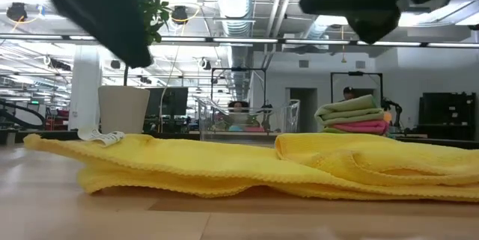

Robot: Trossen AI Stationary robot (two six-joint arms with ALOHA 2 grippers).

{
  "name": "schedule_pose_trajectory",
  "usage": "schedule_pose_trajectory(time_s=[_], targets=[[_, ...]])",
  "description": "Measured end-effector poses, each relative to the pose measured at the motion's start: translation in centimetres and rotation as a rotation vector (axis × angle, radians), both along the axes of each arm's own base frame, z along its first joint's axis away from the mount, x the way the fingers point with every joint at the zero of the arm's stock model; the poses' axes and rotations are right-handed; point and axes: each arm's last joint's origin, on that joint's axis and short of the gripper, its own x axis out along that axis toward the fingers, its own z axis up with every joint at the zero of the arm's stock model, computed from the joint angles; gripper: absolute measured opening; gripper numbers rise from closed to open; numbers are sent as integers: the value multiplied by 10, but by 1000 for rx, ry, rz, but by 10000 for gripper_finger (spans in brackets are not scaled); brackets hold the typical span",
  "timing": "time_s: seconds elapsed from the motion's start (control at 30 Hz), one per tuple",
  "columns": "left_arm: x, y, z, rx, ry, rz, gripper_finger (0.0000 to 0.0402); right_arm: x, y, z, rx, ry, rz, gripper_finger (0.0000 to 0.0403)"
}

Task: Fold microfiber towels
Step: Fold the yellow microfiber towel

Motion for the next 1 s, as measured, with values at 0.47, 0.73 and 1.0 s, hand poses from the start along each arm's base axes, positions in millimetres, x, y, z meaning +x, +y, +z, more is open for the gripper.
schedule_pose_trajectory(time_s=[0.47, 0.73, 1.0], targets=[[29, 60, -48, -138, 147, -155, 183, -20, 18, -6, 4, 65, 39, 101], [25, 68, -70, -256, 133, -166, 181, -21, 19, -6, -3, 66, 38, 101], [24, 72, -67, -328, 143, -145, 64, -18, 17, -16, -16, 84, -4, 101]])
